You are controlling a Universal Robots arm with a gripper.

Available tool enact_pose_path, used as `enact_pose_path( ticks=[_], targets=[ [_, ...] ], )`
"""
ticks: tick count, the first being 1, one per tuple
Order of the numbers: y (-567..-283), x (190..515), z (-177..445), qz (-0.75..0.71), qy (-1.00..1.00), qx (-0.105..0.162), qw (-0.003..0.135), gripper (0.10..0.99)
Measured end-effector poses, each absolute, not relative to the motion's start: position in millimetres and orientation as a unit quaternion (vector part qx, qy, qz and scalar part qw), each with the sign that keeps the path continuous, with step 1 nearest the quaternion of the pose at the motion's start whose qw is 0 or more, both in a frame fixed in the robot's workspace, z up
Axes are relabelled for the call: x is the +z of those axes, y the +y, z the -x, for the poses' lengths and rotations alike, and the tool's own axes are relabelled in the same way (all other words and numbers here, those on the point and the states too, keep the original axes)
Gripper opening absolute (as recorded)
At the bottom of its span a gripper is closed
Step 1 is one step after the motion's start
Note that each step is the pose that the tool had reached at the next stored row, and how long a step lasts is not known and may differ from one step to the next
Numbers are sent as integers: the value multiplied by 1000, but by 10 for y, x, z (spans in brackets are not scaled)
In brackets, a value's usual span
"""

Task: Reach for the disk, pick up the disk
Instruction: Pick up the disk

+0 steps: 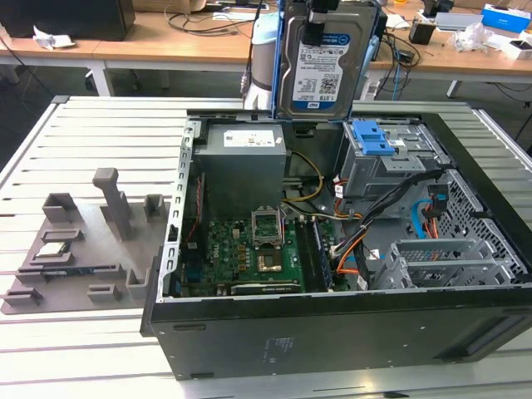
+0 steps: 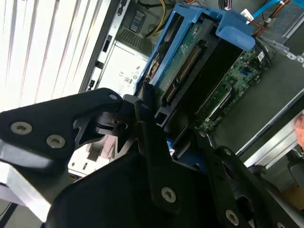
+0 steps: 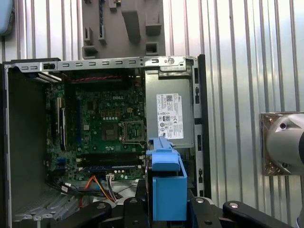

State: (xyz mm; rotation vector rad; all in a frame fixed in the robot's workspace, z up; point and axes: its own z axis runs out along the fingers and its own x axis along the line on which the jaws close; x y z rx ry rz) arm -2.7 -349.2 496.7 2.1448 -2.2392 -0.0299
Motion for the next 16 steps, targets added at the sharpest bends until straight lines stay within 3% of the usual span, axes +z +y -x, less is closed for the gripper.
enact_pose_path(
  ticks=[16],
  targets=[
    [-3782,4964,26,-692,-722,-10,20,365]
  ],
)
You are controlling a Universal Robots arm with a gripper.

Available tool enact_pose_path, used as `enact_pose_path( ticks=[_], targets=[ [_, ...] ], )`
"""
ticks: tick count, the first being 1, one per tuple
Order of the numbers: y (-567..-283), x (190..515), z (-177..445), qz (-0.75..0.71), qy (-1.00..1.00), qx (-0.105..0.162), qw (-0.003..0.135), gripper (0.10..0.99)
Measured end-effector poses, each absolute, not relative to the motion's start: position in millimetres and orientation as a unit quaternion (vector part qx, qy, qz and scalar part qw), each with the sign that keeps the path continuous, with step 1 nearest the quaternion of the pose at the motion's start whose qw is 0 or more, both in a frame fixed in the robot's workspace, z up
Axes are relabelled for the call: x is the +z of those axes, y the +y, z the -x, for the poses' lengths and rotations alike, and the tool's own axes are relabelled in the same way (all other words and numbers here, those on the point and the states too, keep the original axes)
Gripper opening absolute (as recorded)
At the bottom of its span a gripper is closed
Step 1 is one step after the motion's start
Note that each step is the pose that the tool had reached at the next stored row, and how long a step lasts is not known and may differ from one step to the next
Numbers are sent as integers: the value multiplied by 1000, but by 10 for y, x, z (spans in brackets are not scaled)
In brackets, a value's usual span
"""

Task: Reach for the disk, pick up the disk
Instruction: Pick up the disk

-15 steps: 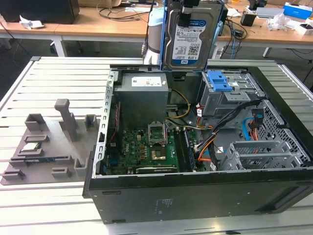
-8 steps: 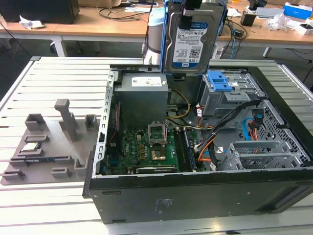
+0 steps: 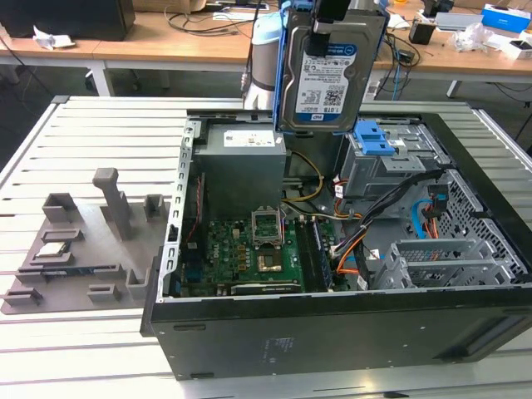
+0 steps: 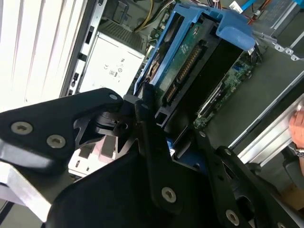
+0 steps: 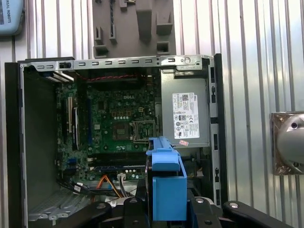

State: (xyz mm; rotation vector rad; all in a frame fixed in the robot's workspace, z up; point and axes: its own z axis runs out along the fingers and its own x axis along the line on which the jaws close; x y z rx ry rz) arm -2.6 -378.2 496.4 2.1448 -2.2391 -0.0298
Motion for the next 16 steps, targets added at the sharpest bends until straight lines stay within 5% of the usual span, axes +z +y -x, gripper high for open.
enact_pose_path(
  ticks=[16],
  targets=[
    [-3984,4960,26,-692,-722,-9,21,365]
  ],
)
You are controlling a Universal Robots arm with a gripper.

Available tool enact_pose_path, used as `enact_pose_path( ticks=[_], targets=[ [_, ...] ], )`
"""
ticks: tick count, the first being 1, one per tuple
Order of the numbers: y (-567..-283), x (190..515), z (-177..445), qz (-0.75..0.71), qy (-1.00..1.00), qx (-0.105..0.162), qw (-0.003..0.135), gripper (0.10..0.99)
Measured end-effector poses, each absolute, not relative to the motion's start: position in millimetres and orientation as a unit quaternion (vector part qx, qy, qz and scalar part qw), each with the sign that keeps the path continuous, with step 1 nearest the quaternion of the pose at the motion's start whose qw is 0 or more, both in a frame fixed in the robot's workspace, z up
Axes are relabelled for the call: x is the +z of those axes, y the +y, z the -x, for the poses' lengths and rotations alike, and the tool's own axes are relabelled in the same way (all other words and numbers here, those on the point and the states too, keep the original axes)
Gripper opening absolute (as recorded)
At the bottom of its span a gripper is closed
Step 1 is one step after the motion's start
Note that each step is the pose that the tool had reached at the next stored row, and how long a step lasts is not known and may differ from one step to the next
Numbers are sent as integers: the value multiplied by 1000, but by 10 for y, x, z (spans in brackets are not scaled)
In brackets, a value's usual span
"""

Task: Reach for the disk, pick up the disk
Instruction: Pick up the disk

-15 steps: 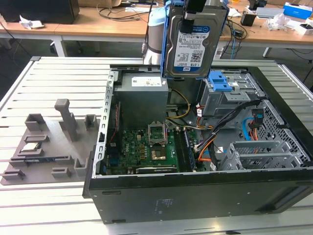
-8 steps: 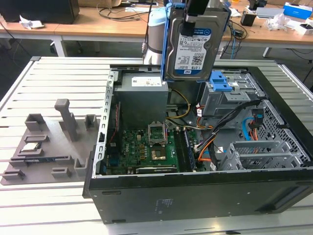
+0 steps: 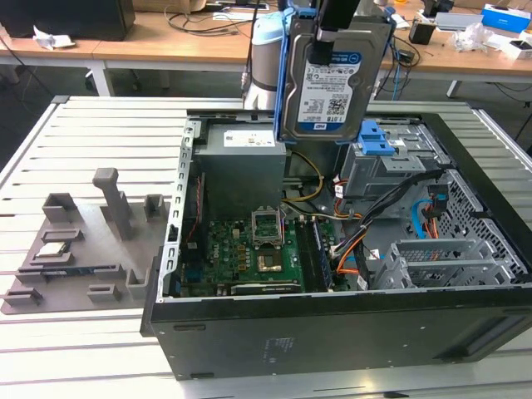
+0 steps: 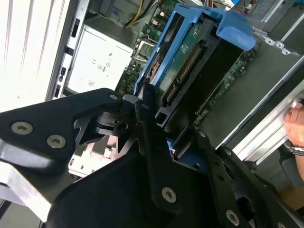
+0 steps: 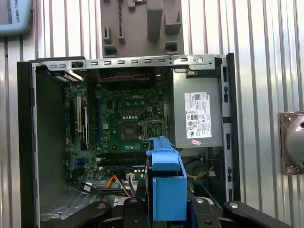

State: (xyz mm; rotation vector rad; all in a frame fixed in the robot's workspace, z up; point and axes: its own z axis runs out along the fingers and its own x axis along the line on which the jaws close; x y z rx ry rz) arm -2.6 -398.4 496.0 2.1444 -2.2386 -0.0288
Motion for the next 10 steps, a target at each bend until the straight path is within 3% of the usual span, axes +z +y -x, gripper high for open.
enact_pose_path(
  ticks=[10],
  targets=[
    [-4183,4957,26,-692,-722,-9,21,365]
  ],
)
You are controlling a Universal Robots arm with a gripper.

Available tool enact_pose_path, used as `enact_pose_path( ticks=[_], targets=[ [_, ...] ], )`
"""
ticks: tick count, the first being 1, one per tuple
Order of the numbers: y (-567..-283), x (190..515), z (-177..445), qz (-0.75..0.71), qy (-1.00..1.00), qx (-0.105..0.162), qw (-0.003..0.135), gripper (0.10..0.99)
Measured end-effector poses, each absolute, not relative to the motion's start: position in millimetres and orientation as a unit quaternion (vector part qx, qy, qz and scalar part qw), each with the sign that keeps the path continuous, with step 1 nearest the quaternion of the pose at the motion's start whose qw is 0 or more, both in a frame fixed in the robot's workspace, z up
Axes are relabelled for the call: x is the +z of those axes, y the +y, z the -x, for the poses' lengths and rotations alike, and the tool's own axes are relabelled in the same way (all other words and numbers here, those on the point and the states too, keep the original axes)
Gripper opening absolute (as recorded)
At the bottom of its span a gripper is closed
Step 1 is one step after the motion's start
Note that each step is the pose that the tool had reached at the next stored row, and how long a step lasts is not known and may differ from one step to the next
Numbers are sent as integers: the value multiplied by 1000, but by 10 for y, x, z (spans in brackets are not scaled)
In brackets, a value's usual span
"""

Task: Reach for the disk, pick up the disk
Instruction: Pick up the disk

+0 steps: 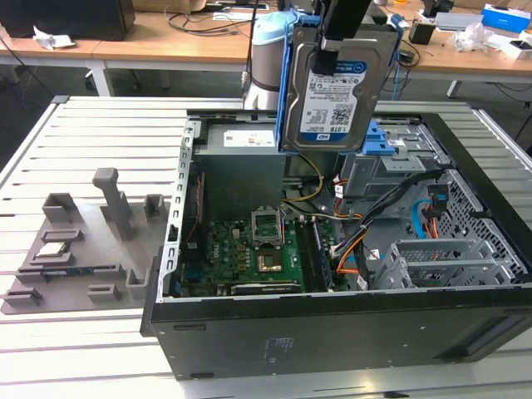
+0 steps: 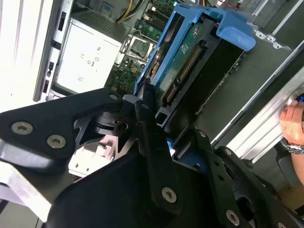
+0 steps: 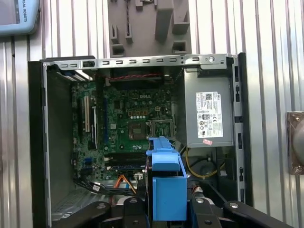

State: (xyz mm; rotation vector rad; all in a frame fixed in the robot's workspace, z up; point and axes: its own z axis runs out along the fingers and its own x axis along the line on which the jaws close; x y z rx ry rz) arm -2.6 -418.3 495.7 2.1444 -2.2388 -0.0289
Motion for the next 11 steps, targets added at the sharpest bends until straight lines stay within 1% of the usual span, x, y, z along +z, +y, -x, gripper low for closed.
enact_pose_path(
  ticks=[11],
  targets=[
    [-4430,4955,26,-692,-722,-9,21,365]
  ],
)
